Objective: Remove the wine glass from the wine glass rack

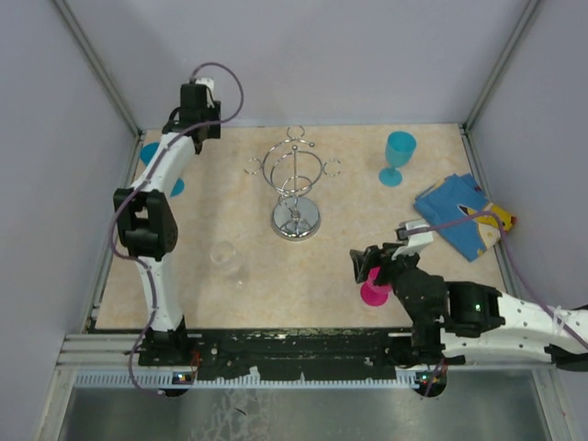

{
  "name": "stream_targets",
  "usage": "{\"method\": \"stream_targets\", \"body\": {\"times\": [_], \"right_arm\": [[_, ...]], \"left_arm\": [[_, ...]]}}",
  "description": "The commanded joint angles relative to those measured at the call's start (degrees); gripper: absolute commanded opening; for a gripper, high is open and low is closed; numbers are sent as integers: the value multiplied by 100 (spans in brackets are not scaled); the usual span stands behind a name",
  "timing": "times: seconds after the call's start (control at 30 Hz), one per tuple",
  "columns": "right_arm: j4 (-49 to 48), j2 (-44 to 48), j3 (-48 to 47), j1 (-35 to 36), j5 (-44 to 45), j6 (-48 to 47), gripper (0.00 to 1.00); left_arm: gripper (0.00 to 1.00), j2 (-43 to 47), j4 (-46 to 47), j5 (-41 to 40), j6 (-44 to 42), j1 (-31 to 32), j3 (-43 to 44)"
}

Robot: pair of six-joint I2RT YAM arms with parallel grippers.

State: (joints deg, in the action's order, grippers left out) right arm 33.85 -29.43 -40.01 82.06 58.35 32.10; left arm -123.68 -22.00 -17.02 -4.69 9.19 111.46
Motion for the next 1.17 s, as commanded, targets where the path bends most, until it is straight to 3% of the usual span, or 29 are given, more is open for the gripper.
{"method": "stream_targets", "body": {"times": [0.0, 0.13, 0.2, 0.33, 0.43, 0.63, 0.77, 0.93, 1.13], "right_arm": [[-521, -129, -634, -330, -36, -646, 80], [-466, -1014, -1333, -985, -592, -938, 82], [-673, -1341, -1624, -2032, -1675, -1270, 82], [-1002, -2104, -2238, -4772, -4454, -1408, 84], [-1037, -2880, -2920, -5999, -5464, -1398, 87], [-1027, -3908, -4045, -6287, -5153, -1619, 92], [-999, -4423, -4471, -6782, -5420, -1750, 96], [-1418, -4559, -4203, -7138, -5908, -1717, 99], [-1381, -4577, -3993, -7155, -5717, -1763, 99]], "left_arm": [[62, 927, -42, 241, 447, -40, 252], [61, 1668, -2, 448, 708, -32, -9], [61, 2110, 37, 683, 797, -31, -238], [63, 3083, -2, 642, 1049, -29, -871], [62, 3615, -316, 648, 1360, -31, -1235], [60, 4845, -174, 1520, 2081, -22, -2667], [61, 5334, -166, 1425, 1874, -23, -3310], [61, 5327, -248, 1655, 1739, -23, -3520], [61, 5363, -166, 1636, 1632, -23, -3730]]}}
